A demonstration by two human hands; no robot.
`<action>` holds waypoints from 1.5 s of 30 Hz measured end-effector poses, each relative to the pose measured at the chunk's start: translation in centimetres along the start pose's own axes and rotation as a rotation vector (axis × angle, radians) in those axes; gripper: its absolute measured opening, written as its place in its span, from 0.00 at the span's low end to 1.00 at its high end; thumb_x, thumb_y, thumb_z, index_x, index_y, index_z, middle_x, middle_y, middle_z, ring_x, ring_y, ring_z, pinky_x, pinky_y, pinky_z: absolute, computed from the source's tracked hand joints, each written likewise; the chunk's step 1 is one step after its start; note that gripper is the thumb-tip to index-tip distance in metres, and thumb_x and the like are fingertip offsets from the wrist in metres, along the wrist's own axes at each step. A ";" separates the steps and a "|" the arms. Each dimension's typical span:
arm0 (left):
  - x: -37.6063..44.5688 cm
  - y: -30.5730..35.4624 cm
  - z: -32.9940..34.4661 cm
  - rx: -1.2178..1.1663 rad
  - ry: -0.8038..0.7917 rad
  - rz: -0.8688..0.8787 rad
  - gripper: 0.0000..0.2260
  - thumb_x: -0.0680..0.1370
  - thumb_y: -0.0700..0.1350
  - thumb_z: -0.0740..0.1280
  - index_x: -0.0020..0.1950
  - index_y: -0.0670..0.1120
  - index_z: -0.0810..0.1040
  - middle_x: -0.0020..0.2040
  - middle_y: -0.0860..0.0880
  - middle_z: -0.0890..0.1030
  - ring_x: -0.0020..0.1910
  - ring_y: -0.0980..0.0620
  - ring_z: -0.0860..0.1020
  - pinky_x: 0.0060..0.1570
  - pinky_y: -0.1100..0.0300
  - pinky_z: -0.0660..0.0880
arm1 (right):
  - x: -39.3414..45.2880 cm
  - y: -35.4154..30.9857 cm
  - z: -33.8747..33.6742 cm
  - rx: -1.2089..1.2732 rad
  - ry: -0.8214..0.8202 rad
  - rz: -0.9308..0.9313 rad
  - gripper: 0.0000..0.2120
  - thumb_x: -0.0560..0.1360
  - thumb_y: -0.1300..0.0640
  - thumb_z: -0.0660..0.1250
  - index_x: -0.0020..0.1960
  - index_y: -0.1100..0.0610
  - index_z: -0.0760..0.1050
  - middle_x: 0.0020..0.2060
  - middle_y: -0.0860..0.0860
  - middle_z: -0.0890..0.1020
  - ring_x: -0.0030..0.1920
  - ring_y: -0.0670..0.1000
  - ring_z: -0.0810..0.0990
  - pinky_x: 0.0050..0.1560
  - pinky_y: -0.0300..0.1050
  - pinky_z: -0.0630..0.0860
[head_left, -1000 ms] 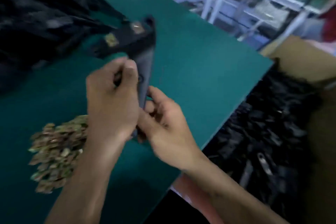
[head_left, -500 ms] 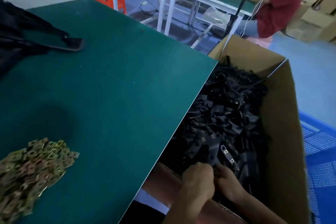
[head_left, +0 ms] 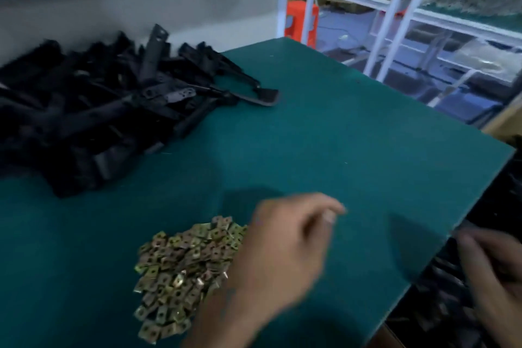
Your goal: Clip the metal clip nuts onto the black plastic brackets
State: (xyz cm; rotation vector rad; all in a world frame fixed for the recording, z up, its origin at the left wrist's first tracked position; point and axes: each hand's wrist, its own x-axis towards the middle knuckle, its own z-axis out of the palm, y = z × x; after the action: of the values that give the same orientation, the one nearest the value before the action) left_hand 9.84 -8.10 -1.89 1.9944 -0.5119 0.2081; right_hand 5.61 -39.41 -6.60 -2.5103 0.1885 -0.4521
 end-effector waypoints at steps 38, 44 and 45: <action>-5.9 -10.9 -17.8 -1.271 0.030 -0.240 0.27 0.79 0.39 0.69 0.76 0.37 0.67 0.73 0.33 0.70 0.68 0.34 0.74 0.61 0.42 0.77 | 8.9 -30.7 20.9 0.179 -0.131 -1.591 0.36 0.72 0.65 0.71 0.78 0.51 0.66 0.71 0.55 0.65 0.73 0.58 0.66 0.65 0.63 0.70; -4.6 -9.8 -16.4 -0.978 0.175 -0.355 0.17 0.79 0.29 0.62 0.60 0.45 0.82 0.61 0.42 0.82 0.56 0.36 0.83 0.46 0.52 0.83 | 10.8 -31.1 18.8 0.562 -0.909 -0.911 0.54 0.68 0.61 0.77 0.83 0.42 0.48 0.74 0.46 0.66 0.71 0.47 0.72 0.66 0.42 0.74; -4.5 -9.7 -16.4 -0.936 0.217 -0.377 0.16 0.78 0.29 0.63 0.59 0.45 0.82 0.59 0.44 0.83 0.55 0.35 0.83 0.42 0.53 0.84 | 10.9 -31.2 18.6 0.685 -0.989 -0.814 0.49 0.68 0.65 0.73 0.82 0.47 0.55 0.69 0.49 0.73 0.66 0.49 0.77 0.64 0.44 0.75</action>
State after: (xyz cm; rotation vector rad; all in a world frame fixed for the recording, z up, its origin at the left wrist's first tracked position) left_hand 11.29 11.33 -3.80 1.0974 -0.0450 -0.0550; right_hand 23.58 -6.59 -0.34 -1.7467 -1.1724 0.4128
